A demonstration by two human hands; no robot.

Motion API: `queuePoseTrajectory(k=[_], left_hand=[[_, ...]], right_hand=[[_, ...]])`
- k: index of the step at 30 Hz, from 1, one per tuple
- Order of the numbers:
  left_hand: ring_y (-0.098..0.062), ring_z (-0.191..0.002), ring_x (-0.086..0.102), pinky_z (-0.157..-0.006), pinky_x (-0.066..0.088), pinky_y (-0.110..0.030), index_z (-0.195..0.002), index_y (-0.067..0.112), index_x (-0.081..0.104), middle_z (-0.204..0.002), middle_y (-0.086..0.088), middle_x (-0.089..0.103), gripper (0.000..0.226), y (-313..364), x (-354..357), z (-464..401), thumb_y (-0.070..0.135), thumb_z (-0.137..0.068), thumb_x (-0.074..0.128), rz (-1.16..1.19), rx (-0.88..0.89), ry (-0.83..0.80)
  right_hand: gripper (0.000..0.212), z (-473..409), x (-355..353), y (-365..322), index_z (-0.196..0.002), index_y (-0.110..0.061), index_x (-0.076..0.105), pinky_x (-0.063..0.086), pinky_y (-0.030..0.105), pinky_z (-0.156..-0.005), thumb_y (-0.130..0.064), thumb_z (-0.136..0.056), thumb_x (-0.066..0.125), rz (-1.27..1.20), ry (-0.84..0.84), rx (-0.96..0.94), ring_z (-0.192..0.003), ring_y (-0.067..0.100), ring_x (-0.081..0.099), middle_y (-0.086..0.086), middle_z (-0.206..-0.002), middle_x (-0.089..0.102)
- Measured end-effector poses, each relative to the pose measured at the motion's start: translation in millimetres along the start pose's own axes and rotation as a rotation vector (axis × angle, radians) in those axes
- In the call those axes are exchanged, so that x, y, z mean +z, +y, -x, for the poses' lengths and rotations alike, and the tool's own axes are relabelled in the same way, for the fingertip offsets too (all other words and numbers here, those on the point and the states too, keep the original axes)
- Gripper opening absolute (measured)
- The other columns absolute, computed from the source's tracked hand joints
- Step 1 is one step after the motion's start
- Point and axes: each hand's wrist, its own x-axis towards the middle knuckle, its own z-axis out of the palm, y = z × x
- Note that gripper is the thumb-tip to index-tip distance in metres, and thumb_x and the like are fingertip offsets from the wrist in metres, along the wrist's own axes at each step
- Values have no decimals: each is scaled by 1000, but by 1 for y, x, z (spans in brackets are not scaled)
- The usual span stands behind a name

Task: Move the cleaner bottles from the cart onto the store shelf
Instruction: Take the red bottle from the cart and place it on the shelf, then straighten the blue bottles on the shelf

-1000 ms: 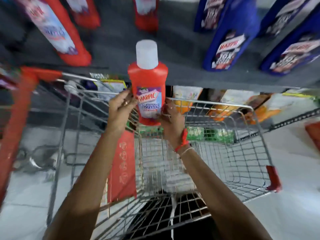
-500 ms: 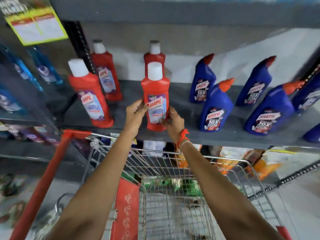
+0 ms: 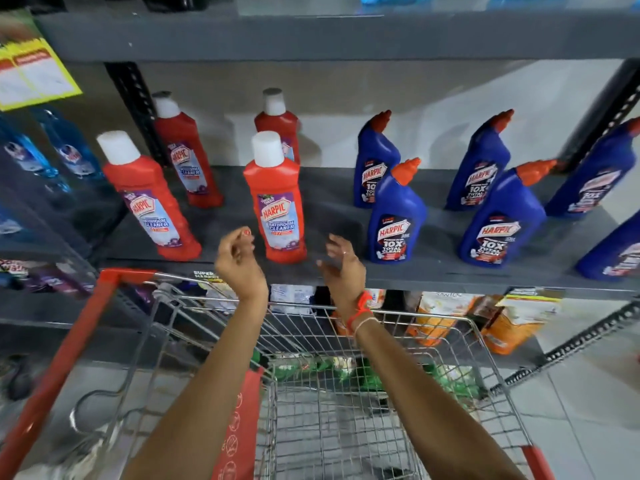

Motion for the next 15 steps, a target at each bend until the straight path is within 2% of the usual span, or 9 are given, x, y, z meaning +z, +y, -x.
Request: queuePoseTrajectory(k=[1, 3, 6, 8, 9, 11, 12, 13, 15], left_hand=[[4, -59, 55, -58, 45, -11, -93, 6, 62, -72, 3, 63, 11, 0, 5, 15, 10, -86, 54, -15, 3, -14], [6, -59, 55, -57, 45, -8, -92, 1, 62, -71, 10, 62, 12, 1, 20, 47, 6, -86, 54, -36, -17, -62], [5, -62, 57, -61, 47, -10, -93, 1, 62, -80, -6, 63, 14, 4, 54, 95, 7, -87, 51, -57, -33, -189], [-2, -69, 59, -66, 50, -20, -94, 10, 61, -83, -10, 64, 14, 7, 73, 116, 14, -87, 50, -71, -2, -316], [-7, -72, 60, -67, 50, -24, -95, 15, 61, -84, -9, 64, 13, 12, 87, 129, 18, -87, 51, -71, 24, -380], [-3, -73, 61, -67, 50, -18, -94, 16, 61, -86, -6, 65, 13, 23, 116, 150, 20, -84, 55, -49, 66, -489], [2, -71, 61, -67, 49, -15, -94, 12, 63, -85, -3, 64, 13, 26, 132, 158, 18, -84, 56, -37, 74, -541], [5, -72, 61, -69, 50, -16, -95, 9, 63, -86, -1, 64, 14, 29, 149, 167, 15, -84, 55, -20, 57, -609], [5, -85, 60, -85, 52, -33, -102, 10, 60, -100, -4, 64, 18, 31, 182, 179, 15, -89, 49, 22, -92, -756]], right_hand=[[44, 7, -13, 7, -120, -3, 51, 43, -6, -75, 10, -79, 60, 6, 47, 11, -99, 18, 59, 15, -109, 63], [38, 17, -42, 21, -114, -2, 55, 51, 9, -83, 12, -79, 58, -42, 174, 49, -91, 19, 62, 13, -99, 66], [27, 20, -96, 38, -106, 6, 59, 40, -8, -65, 12, -79, 58, -72, 389, 139, -82, 8, 60, 23, -99, 68], [26, 20, -124, 43, -105, 7, 57, 40, -7, -61, 13, -80, 56, -123, 483, 153, -71, -16, 58, 26, -100, 66], [25, 19, -143, 46, -104, 6, 56, 43, -3, -64, 14, -80, 54, -145, 508, 169, -67, -19, 56, 26, -98, 64], [14, 21, -176, 44, -94, 7, 54, 43, 18, -75, 13, -84, 48, -134, 473, 236, -66, -6, 54, 26, -90, 57], [11, 19, -190, 38, -94, 12, 52, 38, 25, -79, 11, -86, 46, -101, 455, 281, -76, 9, 52, 29, -92, 55], [18, 13, -205, 36, -104, 16, 49, 35, 27, -85, 9, -87, 46, -73, 496, 281, -89, 20, 51, 33, -105, 53], [41, -3, -229, 44, -126, 10, 39, 31, 24, -94, 5, -87, 50, -4, 596, 229, -116, 35, 47, 30, -129, 45]])
